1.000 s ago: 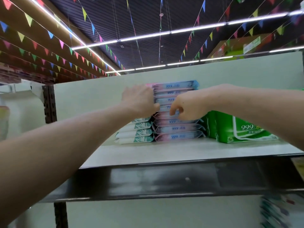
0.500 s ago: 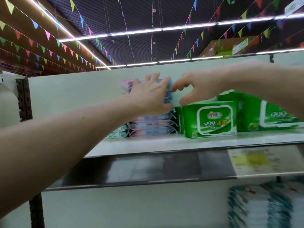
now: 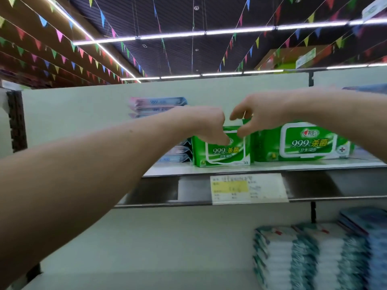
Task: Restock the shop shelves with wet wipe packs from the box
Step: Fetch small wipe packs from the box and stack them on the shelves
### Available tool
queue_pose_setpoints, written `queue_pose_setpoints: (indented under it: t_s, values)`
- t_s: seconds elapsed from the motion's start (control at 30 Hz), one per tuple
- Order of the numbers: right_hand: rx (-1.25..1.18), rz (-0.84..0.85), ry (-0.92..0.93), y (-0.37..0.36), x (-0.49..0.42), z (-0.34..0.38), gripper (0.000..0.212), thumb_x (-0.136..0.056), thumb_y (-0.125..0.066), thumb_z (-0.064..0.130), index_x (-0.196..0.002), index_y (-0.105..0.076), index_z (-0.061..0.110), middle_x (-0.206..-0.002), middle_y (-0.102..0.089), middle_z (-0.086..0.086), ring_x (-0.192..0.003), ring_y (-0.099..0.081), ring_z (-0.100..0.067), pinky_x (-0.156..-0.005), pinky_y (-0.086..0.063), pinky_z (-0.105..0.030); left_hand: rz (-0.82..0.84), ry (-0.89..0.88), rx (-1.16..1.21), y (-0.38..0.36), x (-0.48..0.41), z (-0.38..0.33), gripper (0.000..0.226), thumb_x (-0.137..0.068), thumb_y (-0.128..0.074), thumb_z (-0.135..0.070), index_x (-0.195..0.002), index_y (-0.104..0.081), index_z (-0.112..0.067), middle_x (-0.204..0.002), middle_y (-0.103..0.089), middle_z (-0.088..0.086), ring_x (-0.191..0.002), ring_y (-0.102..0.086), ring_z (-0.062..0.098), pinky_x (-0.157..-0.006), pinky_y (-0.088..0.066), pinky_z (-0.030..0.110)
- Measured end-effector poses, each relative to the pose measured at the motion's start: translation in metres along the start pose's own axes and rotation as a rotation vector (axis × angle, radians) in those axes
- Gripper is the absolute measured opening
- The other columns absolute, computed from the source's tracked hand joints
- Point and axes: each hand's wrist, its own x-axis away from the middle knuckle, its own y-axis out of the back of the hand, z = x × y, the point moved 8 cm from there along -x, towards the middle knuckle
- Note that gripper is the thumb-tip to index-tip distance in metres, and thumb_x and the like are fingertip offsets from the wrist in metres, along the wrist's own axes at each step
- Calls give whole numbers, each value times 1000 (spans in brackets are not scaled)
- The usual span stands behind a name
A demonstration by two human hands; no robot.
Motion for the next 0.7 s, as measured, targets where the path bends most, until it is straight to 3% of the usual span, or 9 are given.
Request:
queue_pose_setpoints:
  t_s: [0.1,0.2,0.4,0.5,0.7]
  values:
    - [-55,-69,-38,28,21,-24,50,-87,-65,38,-134,-50,31,-128,-57,2,-117,-54,-20,-101,-39,-35,-57,-5,78,17,-4,-11,62,-92,-55,-48,-142,-42,-13,-138,-51,6,-123,-50,27,-101,-42,37]
    - [5,-24,-145,31,39,-58,56,-88,-65,37,-139,-44,32,-135,-53,0,-123,-50,-22,-105,-37,-39,-82,-48,148,27,-11,-30,71,-92,-58,-44,-150,-29,-15,-151,-38,5,-134,-40,26,-109,-34,38]
    - [42,8,-283,7,60,-125,76,-85,-70,32,-149,-28,28,-153,-33,-5,-134,-39,-27,-110,-31,-40,-81,-70,227,29,-32,-74,85,-90,-63,-39,-155,-11,-17,-158,-26,4,-141,-32,26,-112,-28,37]
    - [82,40,-281,-4,65,-150,78,-85,-69,33,-150,-25,26,-155,-26,-5,-138,-34,-26,-113,-26,-40,-75,-68,221,29,-44,-97,89,-89,-66,-39,-155,-10,-18,-158,-24,4,-138,-37,26,-112,-30,38]
    - [110,86,-184,-18,61,-189,78,-85,-63,49,-150,-25,28,-148,-37,-2,-131,-43,-22,-110,-32,-39,20,48,170,18,-81,-114,94,-81,-68,-54,-154,-17,-22,-158,-26,2,-141,-32,26,-116,-27,45]
